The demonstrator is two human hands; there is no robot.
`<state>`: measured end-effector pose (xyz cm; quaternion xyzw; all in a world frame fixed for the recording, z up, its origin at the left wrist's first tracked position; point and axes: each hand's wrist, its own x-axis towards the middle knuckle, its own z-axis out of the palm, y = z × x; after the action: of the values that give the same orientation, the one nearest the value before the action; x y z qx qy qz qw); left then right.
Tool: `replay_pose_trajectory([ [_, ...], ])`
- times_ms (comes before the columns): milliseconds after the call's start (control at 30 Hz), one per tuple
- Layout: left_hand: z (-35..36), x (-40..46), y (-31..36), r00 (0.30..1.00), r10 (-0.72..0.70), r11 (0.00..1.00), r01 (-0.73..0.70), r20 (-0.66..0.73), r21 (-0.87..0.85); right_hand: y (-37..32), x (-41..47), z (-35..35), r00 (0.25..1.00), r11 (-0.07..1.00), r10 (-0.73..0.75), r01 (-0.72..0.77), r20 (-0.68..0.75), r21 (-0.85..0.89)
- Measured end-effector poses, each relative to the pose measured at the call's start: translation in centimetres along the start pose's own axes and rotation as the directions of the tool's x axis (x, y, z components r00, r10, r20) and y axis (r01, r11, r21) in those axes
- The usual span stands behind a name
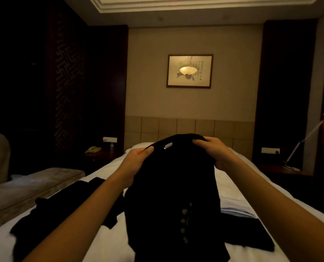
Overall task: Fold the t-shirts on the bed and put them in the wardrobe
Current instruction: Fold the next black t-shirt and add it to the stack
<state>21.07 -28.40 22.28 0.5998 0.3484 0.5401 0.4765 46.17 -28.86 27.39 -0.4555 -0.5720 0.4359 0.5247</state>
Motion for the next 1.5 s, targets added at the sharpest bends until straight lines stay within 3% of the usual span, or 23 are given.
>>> replay_pose_trajectory([
  [167, -2.0, 0.3, 2.1, 0.986, -0.112, 0.987, 0.097, 0.121, 0.125, -0.2, -0.3, 0.0, 0.999, 0.999, -0.041, 0.041, 0.014, 0.003],
  [300, -3.6, -0.1, 1.6, 0.984, -0.110, 0.958, 0.068, 0.137, 0.278, -0.8, -0.3, -0.2, 0.998, 0.995, -0.057, 0.059, -0.023, 0.075],
  [467, -4.6, -0.8, -1.7, 0.997, -0.074, 0.983, 0.069, 0.021, 0.168, -1.1, -0.3, -0.9, 0.994, 0.980, -0.105, 0.110, -0.041, 0.163],
  [633, -2.9, -0.6, -2.6, 0.992, -0.051, 0.998, 0.055, -0.114, 0.029, -0.7, -0.1, -1.2, 0.988, 0.993, -0.116, 0.118, -0.105, 0.015],
  [700, -2.3, -0.2, -2.0, 0.985, 0.014, 0.998, -0.003, -0.172, 0.062, -0.5, -0.1, -1.4, 0.989, 0.997, -0.070, 0.067, -0.131, -0.028],
  [800, -1.9, 0.0, -0.3, 0.967, 0.151, 0.977, -0.114, -0.206, 0.181, -0.4, -0.6, -1.9, 0.999, 0.999, 0.053, -0.053, -0.012, -0.011],
  [900, -2.1, 0.2, 1.9, 0.957, 0.235, 0.947, -0.186, -0.167, 0.262, -0.5, -1.5, -2.7, 0.971, 0.990, 0.134, -0.139, 0.197, 0.013],
  [967, -2.6, 0.4, 3.4, 0.946, 0.289, 0.923, -0.235, -0.147, 0.304, -0.7, -2.0, -3.0, 0.961, 0.995, 0.097, -0.094, 0.259, -0.022],
  [1100, -2.9, 0.9, 6.0, 0.910, 0.401, 0.869, -0.342, -0.105, 0.357, -0.9, -2.0, -3.3, 0.988, 0.995, -0.078, 0.085, 0.132, -0.048],
  [1267, -3.3, 1.4, 8.2, 0.874, 0.486, 0.800, -0.436, -0.019, 0.412, -2.1, -1.6, -3.3, 0.964, 0.956, -0.262, 0.253, -0.044, -0.148],
  [1400, -3.9, 1.6, 9.6, 0.866, 0.493, 0.686, -0.448, 0.085, 0.573, -3.0, -1.8, -3.1, 0.951, 0.953, -0.282, 0.263, -0.127, -0.154],
  [1500, -5.0, 1.5, 10.6, 0.903, 0.372, 0.583, -0.407, 0.214, 0.703, -3.3, -2.0, -3.3, 0.969, 0.963, -0.233, 0.219, -0.077, -0.160],
])
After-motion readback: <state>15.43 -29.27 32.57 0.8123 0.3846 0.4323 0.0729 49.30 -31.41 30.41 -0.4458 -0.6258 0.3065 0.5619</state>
